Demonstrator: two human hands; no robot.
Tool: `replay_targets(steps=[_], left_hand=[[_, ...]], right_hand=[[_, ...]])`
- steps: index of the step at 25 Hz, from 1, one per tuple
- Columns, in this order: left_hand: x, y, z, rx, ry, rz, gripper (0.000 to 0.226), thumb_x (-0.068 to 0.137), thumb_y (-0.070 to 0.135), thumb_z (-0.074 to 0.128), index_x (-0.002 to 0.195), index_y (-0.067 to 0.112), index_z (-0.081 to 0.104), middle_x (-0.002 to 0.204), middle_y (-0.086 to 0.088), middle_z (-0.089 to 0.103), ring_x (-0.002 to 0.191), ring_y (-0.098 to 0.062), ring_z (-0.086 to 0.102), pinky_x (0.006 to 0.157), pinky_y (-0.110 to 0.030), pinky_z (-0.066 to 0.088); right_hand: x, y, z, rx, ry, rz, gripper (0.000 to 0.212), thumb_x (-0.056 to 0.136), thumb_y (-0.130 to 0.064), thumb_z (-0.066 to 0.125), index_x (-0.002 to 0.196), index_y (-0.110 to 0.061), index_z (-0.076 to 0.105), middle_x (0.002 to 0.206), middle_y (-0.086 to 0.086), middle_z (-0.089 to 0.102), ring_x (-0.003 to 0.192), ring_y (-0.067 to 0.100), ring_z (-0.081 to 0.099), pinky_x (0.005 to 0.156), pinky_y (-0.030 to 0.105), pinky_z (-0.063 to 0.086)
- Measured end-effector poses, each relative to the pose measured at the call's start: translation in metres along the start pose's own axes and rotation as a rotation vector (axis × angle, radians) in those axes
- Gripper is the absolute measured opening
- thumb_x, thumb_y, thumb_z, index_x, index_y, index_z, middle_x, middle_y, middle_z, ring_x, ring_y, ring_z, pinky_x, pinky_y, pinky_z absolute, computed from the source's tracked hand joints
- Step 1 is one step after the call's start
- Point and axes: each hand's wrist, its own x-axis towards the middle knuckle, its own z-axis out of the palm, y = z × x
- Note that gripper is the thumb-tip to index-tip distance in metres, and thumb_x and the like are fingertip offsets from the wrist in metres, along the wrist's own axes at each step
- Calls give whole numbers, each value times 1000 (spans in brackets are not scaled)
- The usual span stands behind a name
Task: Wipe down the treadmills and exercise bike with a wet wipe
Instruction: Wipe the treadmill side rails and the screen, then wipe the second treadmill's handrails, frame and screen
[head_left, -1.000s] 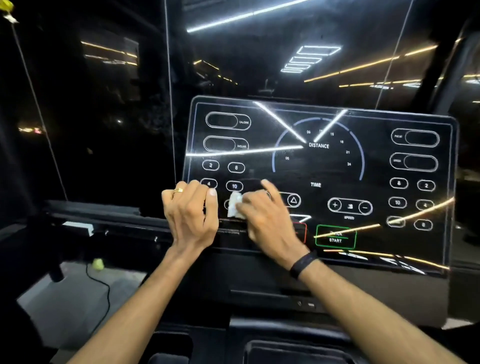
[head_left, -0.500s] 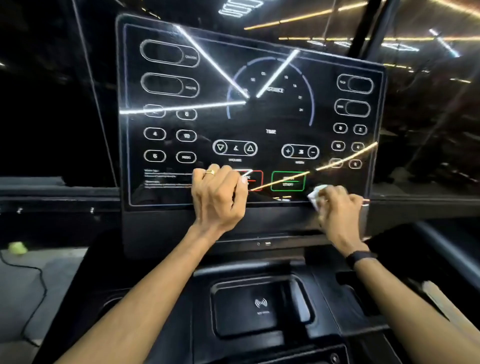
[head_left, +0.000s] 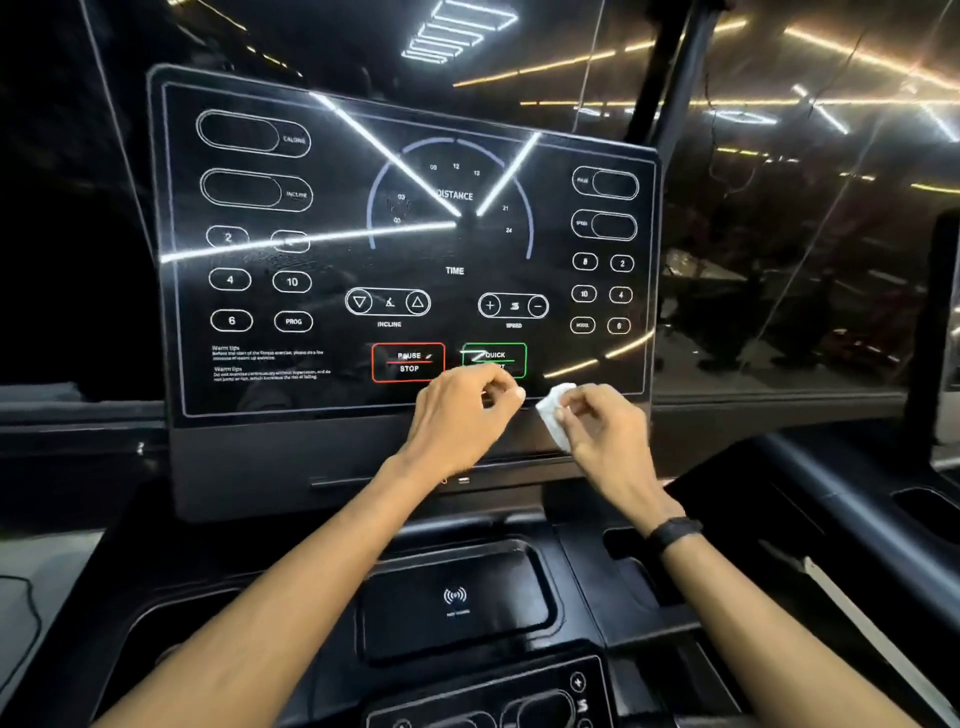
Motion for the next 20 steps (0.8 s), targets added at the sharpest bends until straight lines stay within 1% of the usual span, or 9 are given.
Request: replay_targets(steps=[3, 5, 8, 11, 14, 16, 18, 19, 20], left_hand=[[3, 16, 10, -263, -159, -141, 15, 87, 37, 70, 88, 24, 78, 79, 13, 71, 69, -1, 57, 71, -30, 49], [-5, 36, 20, -416, -190, -160, 8, 90, 21, 72, 89, 14, 77, 76, 4, 71, 66, -4, 59, 62, -22, 46], [-22, 66, 38, -490, -150, -144, 5, 90, 10, 72, 92, 11, 75, 74, 3, 69, 63, 2, 57, 57, -12, 43], [-42, 81, 55, -500, -63, -176, 9, 87, 3, 72, 88, 12, 74, 71, 6, 67, 60, 5, 56, 57, -14, 44], [-70, 89, 68, -478, -48, -198, 13, 87, -1, 70, 87, 11, 73, 71, 2, 70, 60, 3, 59, 56, -15, 44], [-87, 91, 74, -440, -85, -220, 15, 87, -2, 70, 86, 13, 74, 70, 6, 70, 61, 0, 60, 59, -20, 47], [-96, 93, 78, -395, -135, -220, 15, 86, -1, 71, 86, 13, 75, 70, 8, 70, 63, -3, 61, 62, -27, 49], [-98, 96, 79, -382, -163, -210, 13, 85, -1, 71, 88, 11, 76, 72, 6, 71, 64, -5, 62, 64, -29, 50], [-100, 102, 80, -381, -198, -190, 12, 85, 0, 71, 89, 10, 76, 74, 3, 72, 66, -7, 63, 65, -30, 50]], right_hand=[[-1, -7, -14, 90, -37, -72, 26, 86, -7, 75, 88, -29, 63, 87, -18, 65, 81, 4, 60, 78, 30, 50], [-7, -9, -28, 150, -52, -98, 18, 86, -8, 76, 87, -21, 65, 85, -17, 64, 80, 7, 60, 76, 25, 50], [-20, -8, -52, 222, -77, -60, 13, 86, -11, 78, 88, -14, 65, 81, -9, 63, 76, 11, 60, 72, 22, 48], [-37, -6, -72, 276, -105, 65, 26, 84, -21, 81, 99, -17, 61, 83, -2, 62, 74, 9, 58, 70, 24, 50], [-60, -1, -90, 296, -176, 182, 45, 77, -25, 87, 113, -23, 59, 87, -3, 62, 70, 7, 54, 67, 18, 48], [-74, 6, -99, 316, -285, 262, 48, 73, -22, 90, 113, -24, 63, 94, -2, 68, 74, 13, 61, 74, 24, 55], [-88, 10, -109, 418, -359, 375, 33, 74, -14, 89, 98, -22, 69, 92, 7, 73, 78, 22, 66, 82, 45, 60], [-95, 11, -116, 443, -373, 413, 25, 76, -10, 87, 91, -20, 70, 88, 10, 73, 76, 23, 65, 82, 49, 58], [-102, 10, -126, 447, -368, 429, 19, 78, -9, 85, 86, -18, 70, 83, 10, 71, 75, 21, 62, 78, 47, 57]])
